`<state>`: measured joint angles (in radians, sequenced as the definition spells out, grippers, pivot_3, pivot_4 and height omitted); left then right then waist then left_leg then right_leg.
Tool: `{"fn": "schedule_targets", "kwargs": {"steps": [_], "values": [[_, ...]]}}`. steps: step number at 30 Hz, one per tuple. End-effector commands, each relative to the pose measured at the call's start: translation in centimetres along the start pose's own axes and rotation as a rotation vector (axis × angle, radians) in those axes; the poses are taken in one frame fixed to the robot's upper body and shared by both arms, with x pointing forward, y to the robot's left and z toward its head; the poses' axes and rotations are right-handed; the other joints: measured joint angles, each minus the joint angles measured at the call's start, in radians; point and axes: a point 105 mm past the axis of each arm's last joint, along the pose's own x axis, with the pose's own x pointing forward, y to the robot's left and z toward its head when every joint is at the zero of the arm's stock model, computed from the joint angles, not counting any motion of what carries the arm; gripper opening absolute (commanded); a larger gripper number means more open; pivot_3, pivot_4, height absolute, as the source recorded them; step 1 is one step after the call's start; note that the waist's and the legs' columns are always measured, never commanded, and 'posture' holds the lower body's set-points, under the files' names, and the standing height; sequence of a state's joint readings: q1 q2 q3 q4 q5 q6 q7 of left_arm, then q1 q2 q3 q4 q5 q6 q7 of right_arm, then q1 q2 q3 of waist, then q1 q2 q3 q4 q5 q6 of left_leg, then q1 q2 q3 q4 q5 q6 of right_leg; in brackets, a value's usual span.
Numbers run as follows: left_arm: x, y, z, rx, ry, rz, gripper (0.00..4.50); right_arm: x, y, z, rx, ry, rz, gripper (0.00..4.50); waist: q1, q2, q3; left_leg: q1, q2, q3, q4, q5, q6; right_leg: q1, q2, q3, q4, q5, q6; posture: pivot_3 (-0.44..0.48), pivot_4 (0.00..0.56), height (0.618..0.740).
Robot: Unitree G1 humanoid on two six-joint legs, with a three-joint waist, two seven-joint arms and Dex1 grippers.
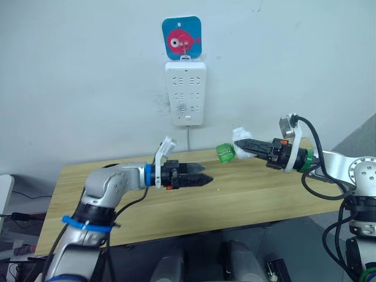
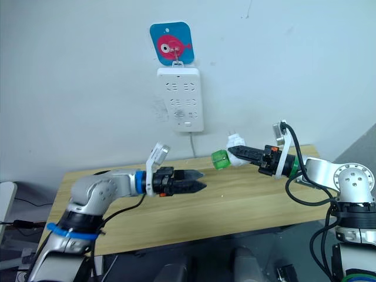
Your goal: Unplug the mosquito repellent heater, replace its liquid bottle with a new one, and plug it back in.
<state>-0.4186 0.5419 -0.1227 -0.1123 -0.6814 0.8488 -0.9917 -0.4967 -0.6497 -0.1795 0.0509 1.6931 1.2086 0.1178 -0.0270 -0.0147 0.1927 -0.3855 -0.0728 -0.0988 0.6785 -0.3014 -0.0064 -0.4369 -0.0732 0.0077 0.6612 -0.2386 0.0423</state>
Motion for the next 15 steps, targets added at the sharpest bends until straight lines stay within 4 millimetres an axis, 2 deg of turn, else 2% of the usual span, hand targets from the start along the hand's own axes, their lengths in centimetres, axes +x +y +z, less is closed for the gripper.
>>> {"fn": "schedule_targets", "kwargs": {"steps": [1,3,7,11,15], "values": [[0.1,0.8,1.7,0.538,-0.049,0.195,4.5,-0.5,0.7,1.4,0.034,-0.094,0.026,3.0,0.003,0.0,0.0,0.0,0.0,0.001,0.0,0.0,0.0,0.0,0.0,0.001,0.0,0.0,0.0,-0.022,0.146,0.74],[0.1,0.3,2.7,0.881,-0.105,0.253,4.5,-0.5,0.5,1.5,0.064,-0.118,0.02,3.0,0.01,0.0,0.0,0.0,0.0,0.002,0.001,0.0,0.0,0.0,0.0,0.002,0.0,0.001,-0.001,-0.019,0.144,0.74],[0.7,0.1,3.3,1.327,-0.162,0.337,4.5,-0.1,0.7,1.3,0.1,-0.134,0.024,3.0,0.028,0.0,-0.002,0.0,0.0,0.005,0.001,0.0,0.0,0.0,0.0,0.003,-0.001,0.001,-0.001,-0.009,0.139,0.74],[2.1,-0.5,3.9,1.57,-0.228,0.343,4.5,0.5,1.2,1.1,0.118,-0.136,0.038,3.0,0.028,-0.001,-0.002,0.0,0.0,0.008,0.001,-0.001,0.002,0.0,0.0,0.006,-0.001,0.003,0.002,-0.003,0.136,0.74],[3.7,-0.4,4.3,1.665,-0.258,0.337,4.5,1.0,1.8,1.0,0.126,-0.127,0.056,3.0,0.027,-0.001,-0.003,0.001,0.0,0.013,0.001,-0.002,0.004,-0.001,0.0,0.008,0.0,0.004,0.004,-0.003,0.137,0.74]]}}
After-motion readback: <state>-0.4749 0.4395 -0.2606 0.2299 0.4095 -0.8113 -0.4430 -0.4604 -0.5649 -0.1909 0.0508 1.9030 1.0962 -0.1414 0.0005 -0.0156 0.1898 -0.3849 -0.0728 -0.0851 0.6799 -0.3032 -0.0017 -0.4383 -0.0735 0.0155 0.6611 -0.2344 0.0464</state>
